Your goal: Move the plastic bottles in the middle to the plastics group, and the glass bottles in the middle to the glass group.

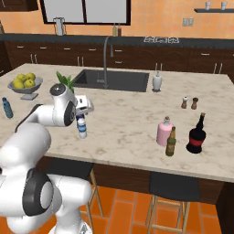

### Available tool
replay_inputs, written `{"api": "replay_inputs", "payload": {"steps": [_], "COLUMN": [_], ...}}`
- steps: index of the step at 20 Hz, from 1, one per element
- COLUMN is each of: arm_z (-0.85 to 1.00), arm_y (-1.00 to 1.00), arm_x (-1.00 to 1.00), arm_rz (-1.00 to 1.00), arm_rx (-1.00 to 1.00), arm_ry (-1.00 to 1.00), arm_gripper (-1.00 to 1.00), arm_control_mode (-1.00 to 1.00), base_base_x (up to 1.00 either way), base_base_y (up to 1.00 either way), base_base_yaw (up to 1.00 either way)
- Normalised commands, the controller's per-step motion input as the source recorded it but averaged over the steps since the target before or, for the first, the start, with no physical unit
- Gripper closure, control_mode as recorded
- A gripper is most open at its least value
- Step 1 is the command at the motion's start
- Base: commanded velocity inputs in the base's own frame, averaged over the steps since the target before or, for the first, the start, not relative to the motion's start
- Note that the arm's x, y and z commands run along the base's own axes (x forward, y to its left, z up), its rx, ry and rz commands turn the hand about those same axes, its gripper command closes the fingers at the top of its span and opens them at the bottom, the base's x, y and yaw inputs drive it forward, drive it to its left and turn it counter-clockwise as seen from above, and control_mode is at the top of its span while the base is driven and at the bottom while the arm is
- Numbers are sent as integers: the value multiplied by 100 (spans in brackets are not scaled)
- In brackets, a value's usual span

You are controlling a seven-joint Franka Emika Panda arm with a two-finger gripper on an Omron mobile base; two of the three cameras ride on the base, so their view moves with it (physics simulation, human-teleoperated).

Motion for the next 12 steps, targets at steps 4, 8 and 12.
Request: {"api": "replay_inputs", "payload": {"steps": [4,8,12], "arm_z": [-19,-3,-18], "arm_y": [0,17,22], "arm_x": [15,32,31], "arm_rz": [-7,-1,-1], "arm_rx": [25,8,0], "arm_ry": [0,4,5], "arm_gripper": [-100,-100,-100], "arm_control_mode": [-100,-100,-100], "base_base_x": [0,0,0], "base_base_y": [0,0,0], "base_base_yaw": [0,0,0]}}
